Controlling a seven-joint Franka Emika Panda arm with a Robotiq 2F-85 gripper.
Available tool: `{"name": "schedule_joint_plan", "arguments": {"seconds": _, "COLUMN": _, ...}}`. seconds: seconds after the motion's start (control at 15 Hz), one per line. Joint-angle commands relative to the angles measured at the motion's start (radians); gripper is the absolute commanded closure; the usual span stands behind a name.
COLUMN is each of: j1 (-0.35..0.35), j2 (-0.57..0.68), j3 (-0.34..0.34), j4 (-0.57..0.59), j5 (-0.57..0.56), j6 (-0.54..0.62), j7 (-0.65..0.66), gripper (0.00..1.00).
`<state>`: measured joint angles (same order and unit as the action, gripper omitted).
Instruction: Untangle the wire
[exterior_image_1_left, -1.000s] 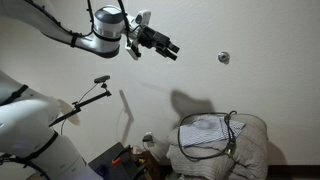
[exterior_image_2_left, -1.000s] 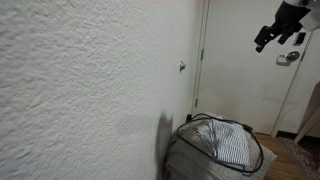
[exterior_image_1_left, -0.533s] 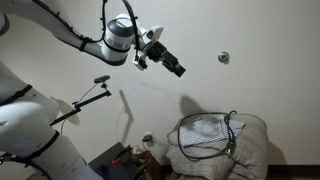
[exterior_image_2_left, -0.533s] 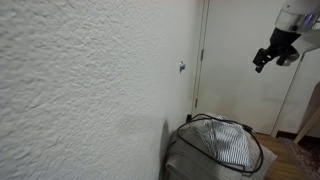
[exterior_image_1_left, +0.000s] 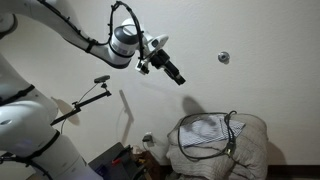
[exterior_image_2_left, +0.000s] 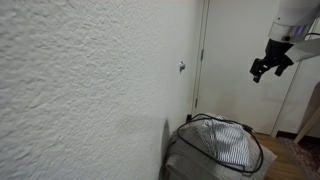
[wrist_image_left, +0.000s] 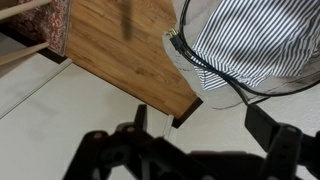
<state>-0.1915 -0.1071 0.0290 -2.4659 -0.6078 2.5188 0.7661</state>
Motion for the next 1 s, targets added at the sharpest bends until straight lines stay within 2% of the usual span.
{"name": "schedule_joint_plan", "arguments": {"seconds": 0.0, "j1": 0.023, "j2": -0.001, "j3": -0.023, "j4": 0.002, "j5": -0.001, "j6": -0.003, "j7": -0.001, "gripper": 0.00}}
{"name": "schedule_joint_plan", "arguments": {"seconds": 0.27, "j1": 0.011, "j2": 0.069, "j3": -0.056, "j4": 0.004, "j5": -0.014, "j6": -0.006, "j7": -0.002, "gripper": 0.00}}
{"name": "schedule_joint_plan", "arguments": {"seconds": 0.53, "j1": 0.010, "j2": 0.143, "j3": -0.118, "j4": 0.002, "j5": 0.002, "j6": 0.008, "j7": -0.032, "gripper": 0.00}}
{"name": "schedule_joint_plan", "arguments": {"seconds": 0.93, "j1": 0.026, "j2": 0.280, "j3": -0.171, "j4": -0.022, "j5": 0.178, "j6": 0.110, "j7": -0.210, "gripper": 0.00}}
